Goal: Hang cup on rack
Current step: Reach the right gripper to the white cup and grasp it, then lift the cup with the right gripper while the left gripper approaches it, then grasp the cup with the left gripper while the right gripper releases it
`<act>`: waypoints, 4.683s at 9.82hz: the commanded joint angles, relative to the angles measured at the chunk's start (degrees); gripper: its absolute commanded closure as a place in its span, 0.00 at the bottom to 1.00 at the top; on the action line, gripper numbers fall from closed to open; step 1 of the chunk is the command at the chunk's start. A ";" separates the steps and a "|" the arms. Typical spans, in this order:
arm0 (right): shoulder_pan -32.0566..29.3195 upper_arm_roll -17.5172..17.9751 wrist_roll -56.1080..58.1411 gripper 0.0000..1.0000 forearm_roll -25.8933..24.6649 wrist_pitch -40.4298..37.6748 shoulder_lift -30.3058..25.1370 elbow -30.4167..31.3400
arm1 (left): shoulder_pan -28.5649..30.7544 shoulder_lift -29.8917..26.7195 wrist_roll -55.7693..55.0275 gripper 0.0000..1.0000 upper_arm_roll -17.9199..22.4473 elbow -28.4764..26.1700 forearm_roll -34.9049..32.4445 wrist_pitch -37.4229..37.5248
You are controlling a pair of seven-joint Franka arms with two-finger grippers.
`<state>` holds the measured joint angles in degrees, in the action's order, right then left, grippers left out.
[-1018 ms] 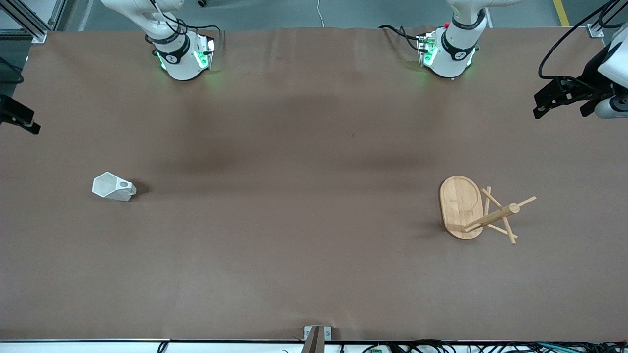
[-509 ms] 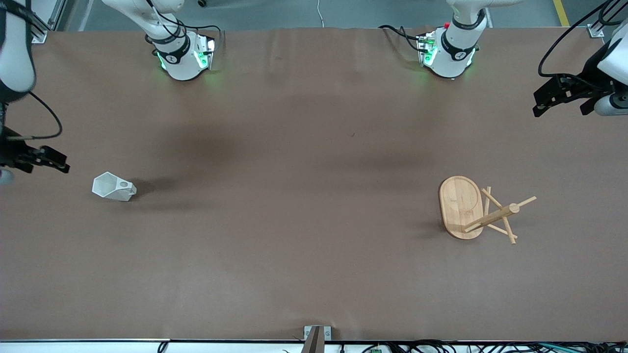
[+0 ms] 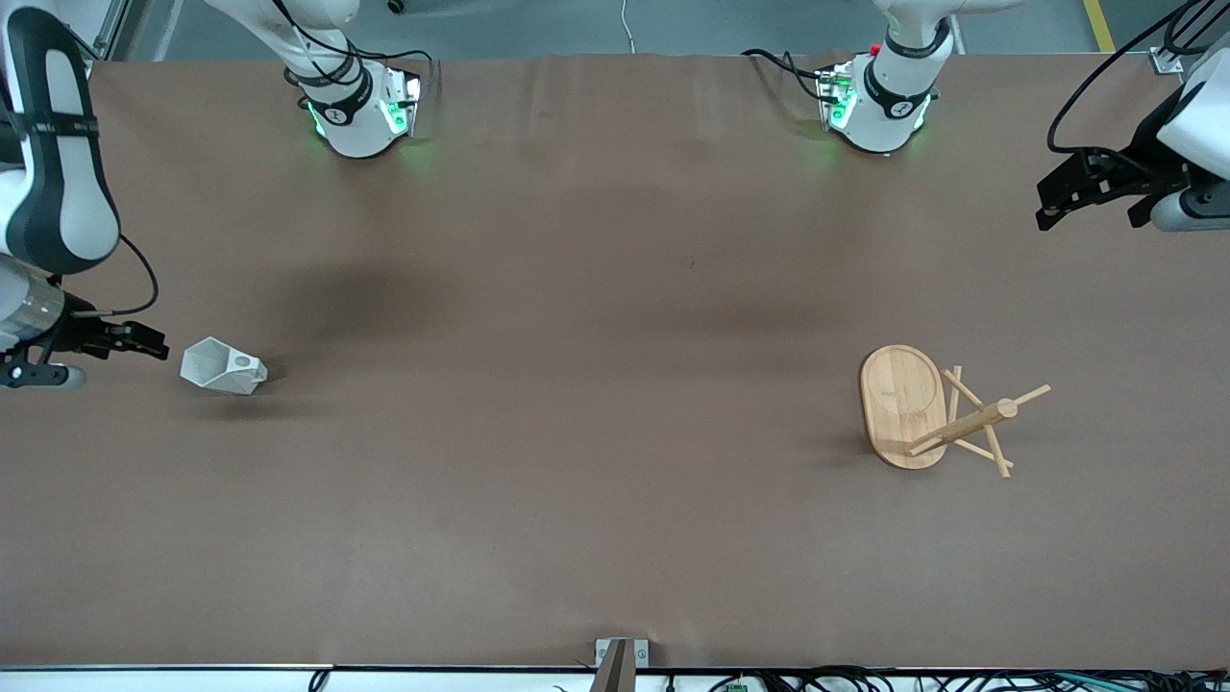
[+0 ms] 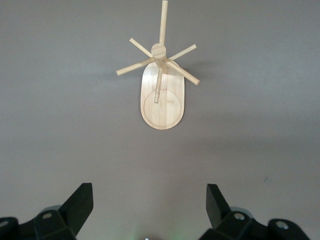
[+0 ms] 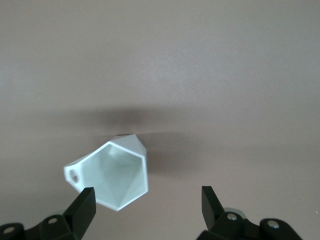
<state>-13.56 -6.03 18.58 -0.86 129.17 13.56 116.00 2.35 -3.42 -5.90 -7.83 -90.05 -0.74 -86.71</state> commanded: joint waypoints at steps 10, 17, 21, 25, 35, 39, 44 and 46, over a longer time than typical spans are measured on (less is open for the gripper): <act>-0.76 1.28 1.63 0.83 2.95 8.38 7.53 3.79 | 0.03 0.87 -0.43 0.00 -1.48 -0.56 0.74 0.67; 1.60 1.46 1.28 1.00 4.20 2.26 2.01 -0.05 | 0.12 1.05 -0.43 0.00 -1.48 -0.30 0.31 0.23; 8.80 1.55 1.02 1.00 16.49 -12.08 -2.74 -8.14 | -0.32 1.40 -0.43 0.00 -1.48 -0.39 0.48 -1.53; 13.90 1.46 1.02 1.00 40.25 -24.12 -3.19 -13.51 | -0.24 1.40 -0.34 0.00 -2.27 -0.30 0.65 -1.53; 28.96 4.76 -1.97 1.00 74.14 -24.23 -2.49 -13.35 | -16.13 7.90 4.39 0.00 -11.49 7.25 2.85 -2.58; 19.37 21.29 -1.80 1.00 76.62 -23.71 0.66 -13.26 | -17.20 11.14 10.91 0.00 -18.16 7.61 5.14 -9.86; 16.56 30.10 -1.27 0.99 79.26 -21.42 4.19 -13.70 | -19.83 14.49 13.54 0.00 -20.38 7.52 4.09 -15.59; 16.90 30.11 0.13 0.98 79.26 -21.86 4.19 -13.61 | -21.50 14.93 13.46 0.00 -20.38 7.26 2.77 -15.59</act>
<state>4.91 22.40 17.51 76.75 107.93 17.66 102.60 -18.16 10.27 6.96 -28.15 -82.46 3.53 -102.33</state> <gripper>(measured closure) 0.960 0.000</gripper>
